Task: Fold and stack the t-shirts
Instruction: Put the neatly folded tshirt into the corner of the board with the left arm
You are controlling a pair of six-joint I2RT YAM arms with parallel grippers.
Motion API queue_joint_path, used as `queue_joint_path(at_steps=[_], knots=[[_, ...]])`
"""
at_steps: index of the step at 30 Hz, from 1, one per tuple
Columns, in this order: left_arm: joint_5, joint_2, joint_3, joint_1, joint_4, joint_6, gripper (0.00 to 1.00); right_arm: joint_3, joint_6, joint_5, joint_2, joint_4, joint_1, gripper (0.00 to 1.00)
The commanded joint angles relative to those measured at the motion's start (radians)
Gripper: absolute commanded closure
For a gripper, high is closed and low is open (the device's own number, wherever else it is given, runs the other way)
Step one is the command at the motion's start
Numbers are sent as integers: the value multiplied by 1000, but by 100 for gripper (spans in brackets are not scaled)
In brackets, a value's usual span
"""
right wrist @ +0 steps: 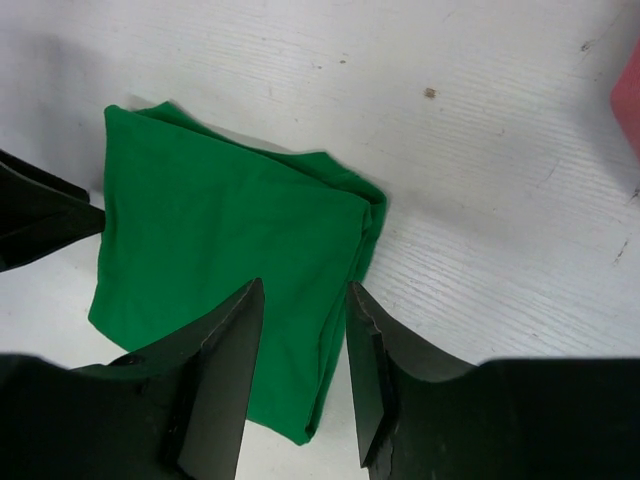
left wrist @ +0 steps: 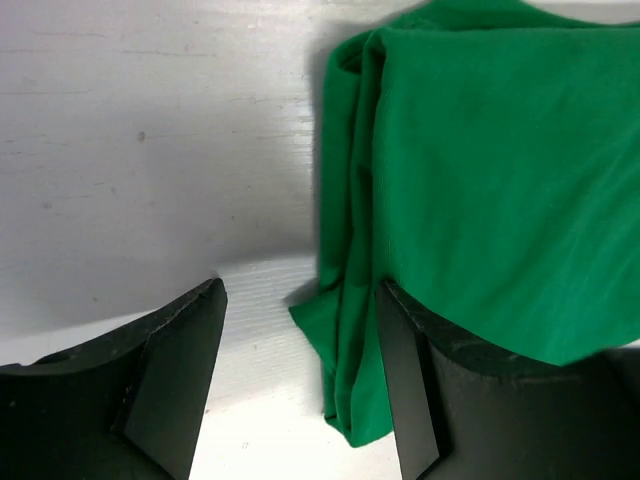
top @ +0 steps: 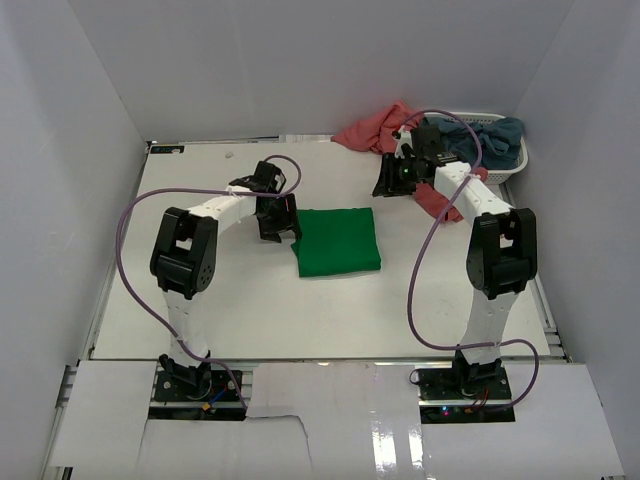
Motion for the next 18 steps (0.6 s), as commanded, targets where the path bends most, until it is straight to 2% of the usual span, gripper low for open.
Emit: queue_joint_path(at_steps=[1, 8, 16, 18], knots=[[70, -49, -27, 9, 80, -26, 28, -22, -15, -23, -50, 27, -2, 55], [121, -18, -35, 9, 112, -46, 29, -33, -15, -34, -47, 28, -1, 56], [7, -112, -92, 30, 121, -86, 33, -30, -18, -40, -38, 27, -1, 56], [18, -124, -101, 33, 138, -86, 33, -27, -17, -46, -32, 27, -2, 56]])
